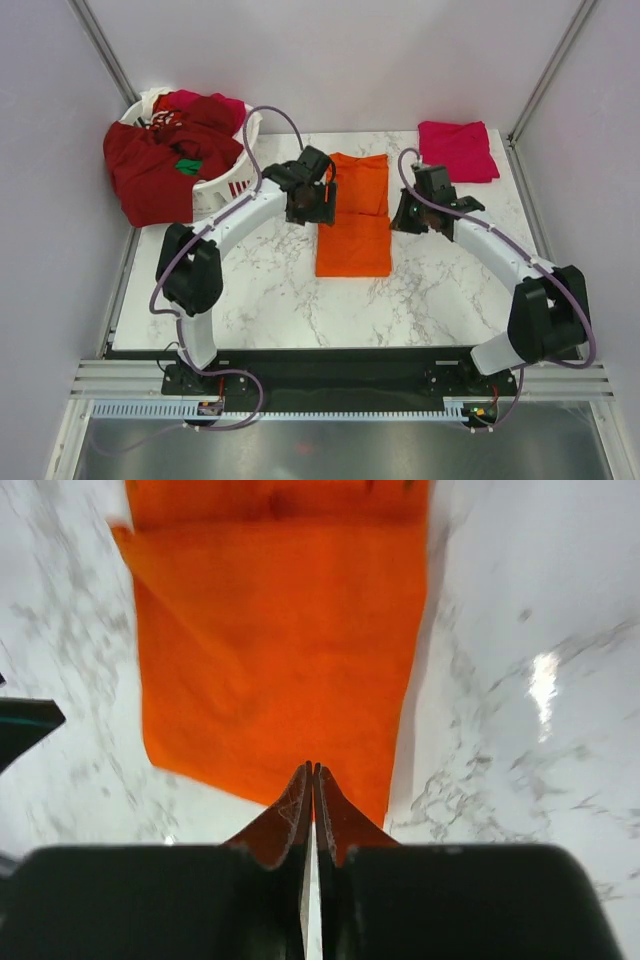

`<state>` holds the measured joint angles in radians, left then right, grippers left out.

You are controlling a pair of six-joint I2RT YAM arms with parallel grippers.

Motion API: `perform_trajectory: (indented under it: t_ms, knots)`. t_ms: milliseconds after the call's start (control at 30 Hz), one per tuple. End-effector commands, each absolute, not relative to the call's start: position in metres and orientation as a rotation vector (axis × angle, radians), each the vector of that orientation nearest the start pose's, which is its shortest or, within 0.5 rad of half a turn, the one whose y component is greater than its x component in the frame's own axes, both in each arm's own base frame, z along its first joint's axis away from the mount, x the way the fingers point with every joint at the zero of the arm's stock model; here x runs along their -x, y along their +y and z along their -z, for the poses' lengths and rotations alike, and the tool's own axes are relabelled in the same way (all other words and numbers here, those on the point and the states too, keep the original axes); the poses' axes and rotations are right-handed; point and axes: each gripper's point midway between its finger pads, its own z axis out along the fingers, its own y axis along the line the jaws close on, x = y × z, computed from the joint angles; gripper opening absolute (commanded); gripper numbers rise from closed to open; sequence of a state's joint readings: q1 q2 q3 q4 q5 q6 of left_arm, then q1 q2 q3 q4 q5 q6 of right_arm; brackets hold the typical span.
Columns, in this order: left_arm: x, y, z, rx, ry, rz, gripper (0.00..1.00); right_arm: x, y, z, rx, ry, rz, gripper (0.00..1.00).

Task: Fold and stack the t-shirts
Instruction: Fold the tshirt

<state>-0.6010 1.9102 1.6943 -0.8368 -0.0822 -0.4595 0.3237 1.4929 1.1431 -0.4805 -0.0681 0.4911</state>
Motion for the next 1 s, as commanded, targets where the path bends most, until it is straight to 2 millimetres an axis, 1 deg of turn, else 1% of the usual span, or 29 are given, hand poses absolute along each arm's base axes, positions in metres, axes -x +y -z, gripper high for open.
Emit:
perform_trajectory:
  t_ms: [0, 33, 67, 133, 167, 233, 267, 300, 333, 367, 400, 433, 467, 500, 533, 567, 600, 633, 667, 700, 733, 767, 800, 833, 900, 933, 967]
  knots:
    - [-0.342, -0.281, -0.114, -0.172, 2.65, 0.361, 0.75, -0.324, 0.197, -0.094, -0.079, 2.559, -0.8, 0.07]
    - [-0.337, -0.284, -0.112, -0.154, 2.653, 0.387, 0.75, -0.321, 0.198, -0.082, -0.074, 2.588, -0.811, 0.02]
    - [-0.327, -0.281, -0.098, -0.144, 2.686, 0.379, 0.75, -0.32, 0.201, -0.078, -0.059, 2.591, -0.83, 0.0]
    - [-0.322, -0.28, -0.088, -0.117, 2.706, 0.386, 0.73, -0.315, 0.198, -0.062, -0.056, 2.629, -0.815, 0.0]
    - [-0.315, -0.276, -0.077, -0.12, 2.736, 0.363, 0.73, -0.315, 0.198, -0.058, -0.053, 2.633, -0.813, 0.0]
    - [-0.31, -0.271, -0.067, -0.12, 2.763, 0.341, 0.73, -0.307, 0.195, -0.044, -0.057, 2.672, -0.795, 0.0]
    - [-0.304, -0.267, -0.058, -0.123, 2.786, 0.322, 0.73, -0.301, 0.193, -0.036, -0.061, 2.692, -0.789, 0.0]
    - [-0.302, -0.266, -0.056, -0.126, 2.793, 0.317, 0.73, -0.299, 0.19, -0.032, -0.068, 2.7, -0.772, 0.0]
    - [-0.311, -0.276, -0.059, -0.083, 2.747, 0.376, 0.69, -0.295, 0.187, -0.026, -0.075, 2.716, -0.753, 0.0]
    - [-0.305, -0.273, -0.052, -0.081, 2.764, 0.365, 0.69, -0.292, 0.184, -0.021, -0.079, 2.727, -0.739, 0.0]
    - [-0.303, -0.273, -0.052, -0.081, 2.761, 0.367, 0.69, -0.283, 0.18, -0.011, -0.088, 2.756, -0.716, 0.0]
    - [-0.3, -0.272, -0.05, -0.071, 2.767, 0.368, 0.69, -0.28, 0.175, -0.005, -0.097, 2.767, -0.69, 0.0]
    - [-0.292, -0.269, -0.043, -0.075, 2.781, 0.359, 0.69, -0.276, 0.173, 0.0, -0.105, 2.775, -0.68, 0.0]
    - [-0.289, -0.268, -0.042, -0.071, 2.784, 0.36, 0.68, -0.266, 0.17, 0.008, -0.114, 2.804, -0.668, 0.0]
    - [-0.283, -0.268, -0.04, -0.069, 2.791, 0.359, 0.68, -0.262, 0.17, 0.011, -0.118, 2.808, -0.673, 0.0]
    - [-0.271, -0.265, -0.032, -0.085, 2.814, 0.344, 0.68, -0.256, 0.166, 0.017, -0.125, 2.821, -0.664, 0.02]
    - [-0.265, -0.265, -0.033, -0.087, 2.816, 0.348, 0.68, -0.252, 0.164, 0.021, -0.129, 2.831, -0.65, 0.03]
    - [-0.257, -0.264, -0.03, -0.073, 2.831, 0.344, 0.68, -0.25, 0.161, 0.022, -0.132, 2.831, -0.633, 0.05]
    - [-0.242, -0.261, -0.022, -0.089, 2.858, 0.326, 0.68, -0.245, 0.156, 0.026, -0.136, 2.841, -0.596, 0.12]
    - [-0.235, -0.26, -0.019, -0.088, 2.868, 0.317, 0.68, -0.244, 0.151, 0.027, -0.139, 2.845, -0.565, 0.14]
    - [-0.229, -0.259, -0.021, -0.071, 2.868, 0.324, 0.68, -0.242, 0.148, 0.025, -0.141, 2.841, -0.542, 0.16]
    - [-0.217, -0.256, -0.017, -0.083, 2.883, 0.308, 0.68, -0.237, 0.14, 0.027, -0.152, 2.855, -0.489, 0.2]
    - [-0.213, -0.255, -0.017, -0.084, 2.883, 0.304, 0.68, -0.236, 0.137, 0.025, -0.156, 2.855, -0.467, 0.21]
    - [-0.207, -0.251, -0.018, -0.075, 2.882, 0.305, 0.68, -0.234, 0.134, 0.018, -0.162, 2.842, -0.453, 0.22]
    - [-0.202, -0.251, -0.021, -0.078, 2.875, 0.316, 0.68, -0.232, 0.13, 0.01, -0.177, 2.825, -0.427, 0.25]
    - [-0.201, -0.252, -0.025, -0.073, 2.871, 0.335, 0.67, -0.236, 0.13, -0.003, -0.194, 2.786, -0.436, 0.25]
    - [-0.202, -0.254, -0.035, -0.071, 2.85, 0.368, 0.67, -0.236, 0.128, -0.013, -0.21, 2.786, -0.421, 0.3]
